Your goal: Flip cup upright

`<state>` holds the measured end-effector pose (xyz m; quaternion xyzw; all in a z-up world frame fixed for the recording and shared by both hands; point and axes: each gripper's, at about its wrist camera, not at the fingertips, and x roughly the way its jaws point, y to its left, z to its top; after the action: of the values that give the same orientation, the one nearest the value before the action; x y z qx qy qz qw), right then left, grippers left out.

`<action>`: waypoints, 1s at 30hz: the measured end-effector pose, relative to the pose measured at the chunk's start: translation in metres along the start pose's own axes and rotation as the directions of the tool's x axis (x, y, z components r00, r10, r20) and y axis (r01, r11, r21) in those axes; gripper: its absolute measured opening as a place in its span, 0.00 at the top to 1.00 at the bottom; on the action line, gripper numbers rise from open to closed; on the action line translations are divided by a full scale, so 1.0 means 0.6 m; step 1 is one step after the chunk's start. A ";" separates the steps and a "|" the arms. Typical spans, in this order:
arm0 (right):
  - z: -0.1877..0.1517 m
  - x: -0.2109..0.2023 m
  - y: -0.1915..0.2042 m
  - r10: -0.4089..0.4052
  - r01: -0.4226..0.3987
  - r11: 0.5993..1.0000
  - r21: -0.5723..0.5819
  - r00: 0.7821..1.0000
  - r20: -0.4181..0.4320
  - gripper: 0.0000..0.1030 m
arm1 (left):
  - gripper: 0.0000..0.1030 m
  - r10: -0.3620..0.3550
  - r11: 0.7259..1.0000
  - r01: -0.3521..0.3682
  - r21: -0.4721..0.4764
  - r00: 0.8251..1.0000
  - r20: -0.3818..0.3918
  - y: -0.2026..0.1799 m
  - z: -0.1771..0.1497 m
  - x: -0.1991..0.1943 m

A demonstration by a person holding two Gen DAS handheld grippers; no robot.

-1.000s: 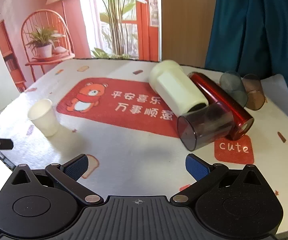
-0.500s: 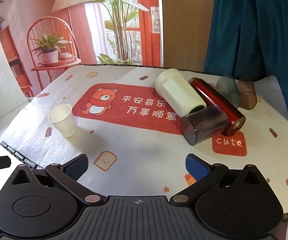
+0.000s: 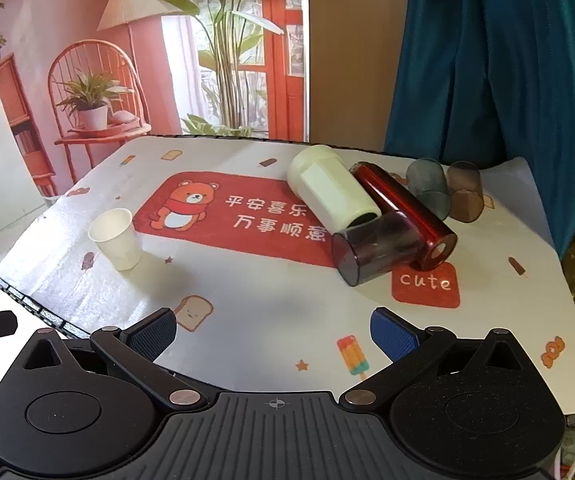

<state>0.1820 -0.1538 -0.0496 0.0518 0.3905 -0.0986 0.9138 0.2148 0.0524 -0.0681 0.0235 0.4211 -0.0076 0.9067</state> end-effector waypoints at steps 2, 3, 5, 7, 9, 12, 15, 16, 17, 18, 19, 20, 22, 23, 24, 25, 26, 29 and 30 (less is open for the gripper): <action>-0.001 0.000 -0.004 -0.004 0.004 1.000 0.001 1.000 0.001 0.00 | 0.00 -0.007 1.000 0.007 -0.010 1.000 -0.008 0.000 -0.001 0.000; -0.001 0.000 -0.006 -0.003 0.003 1.000 0.002 1.000 0.000 0.00 | 0.00 -0.011 1.000 0.011 -0.009 1.000 -0.012 -0.001 -0.002 0.001; -0.001 0.003 -0.009 -0.003 0.003 1.000 0.007 1.000 -0.003 0.00 | 0.00 -0.001 1.000 0.001 0.003 1.000 -0.015 -0.005 -0.003 0.001; 0.000 0.007 -0.012 -0.001 0.001 1.000 0.012 1.000 -0.006 0.00 | 0.00 0.010 1.000 -0.010 0.012 1.000 -0.013 -0.007 -0.002 0.001; 0.000 0.010 -0.014 0.001 -0.001 1.000 0.015 1.000 -0.009 0.00 | 0.00 0.012 1.000 -0.012 0.010 1.000 -0.014 -0.007 -0.001 0.000; 0.000 0.013 -0.015 0.001 -0.001 1.000 0.018 1.000 -0.014 0.00 | 0.00 0.017 1.000 -0.017 0.010 1.000 -0.016 -0.008 0.000 -0.001; -0.001 0.014 -0.014 0.000 0.000 1.000 0.015 1.000 -0.016 0.00 | 0.00 0.020 1.000 -0.020 0.004 1.000 -0.015 -0.006 0.002 -0.001; -0.001 0.015 -0.014 -0.001 0.001 1.000 0.017 1.000 -0.014 0.00 | 0.00 0.021 1.000 -0.021 0.000 1.000 -0.013 -0.006 0.003 -0.003; -0.001 0.014 -0.015 -0.002 0.003 1.000 0.018 1.000 -0.010 0.00 | 0.00 0.021 1.000 -0.021 -0.003 1.000 -0.009 -0.006 0.004 -0.004; 0.000 0.013 -0.016 -0.005 0.005 1.000 0.022 1.000 -0.003 0.00 | 0.00 0.022 1.000 -0.022 -0.004 1.000 -0.003 -0.006 0.005 -0.006; 0.001 0.011 -0.017 -0.008 0.008 1.000 0.026 1.000 0.005 0.00 | 0.00 0.025 1.000 -0.025 -0.003 1.000 0.005 -0.007 0.006 -0.008; 0.003 0.010 -0.019 -0.010 0.010 1.000 0.029 1.000 0.011 0.00 | 0.00 0.028 1.000 -0.028 -0.001 1.000 0.013 -0.009 0.008 -0.011; 0.005 0.007 -0.023 -0.018 0.017 0.999 0.037 0.999 0.026 0.00 | 0.00 0.034 0.999 -0.034 0.004 0.999 0.032 -0.012 0.011 -0.017; 0.006 0.004 -0.026 -0.021 0.020 0.999 0.040 0.999 0.030 0.00 | 0.00 0.034 0.999 -0.035 0.006 0.999 0.041 -0.014 0.012 -0.021; 0.007 0.002 -0.027 -0.023 0.021 0.999 0.043 0.999 0.035 0.00 | 0.00 0.035 0.999 -0.035 0.005 0.998 0.050 -0.015 0.014 -0.025; 0.008 0.001 -0.028 -0.024 0.022 0.999 0.045 0.999 0.039 0.00 | 0.00 0.034 0.999 -0.034 0.004 0.998 0.060 -0.016 0.015 -0.029; 0.008 -0.002 -0.030 -0.025 0.023 0.999 0.046 0.999 0.043 0.00 | 0.00 0.033 0.999 -0.033 0.004 0.997 0.068 -0.016 0.016 -0.032; 0.011 -0.011 -0.032 -0.032 0.028 0.999 0.046 0.997 0.071 0.00 | 0.00 0.027 1.000 -0.027 0.003 0.995 0.093 -0.018 0.019 -0.041; 0.011 -0.014 -0.033 -0.035 0.031 0.998 0.045 0.996 0.083 0.00 | 0.00 0.026 1.000 -0.026 0.003 0.995 0.099 -0.020 0.018 -0.043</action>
<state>0.1766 -0.1731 -0.0393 0.0612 0.3504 -0.1245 0.9263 0.2061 0.0399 -0.0416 0.0306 0.3751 0.0020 0.9265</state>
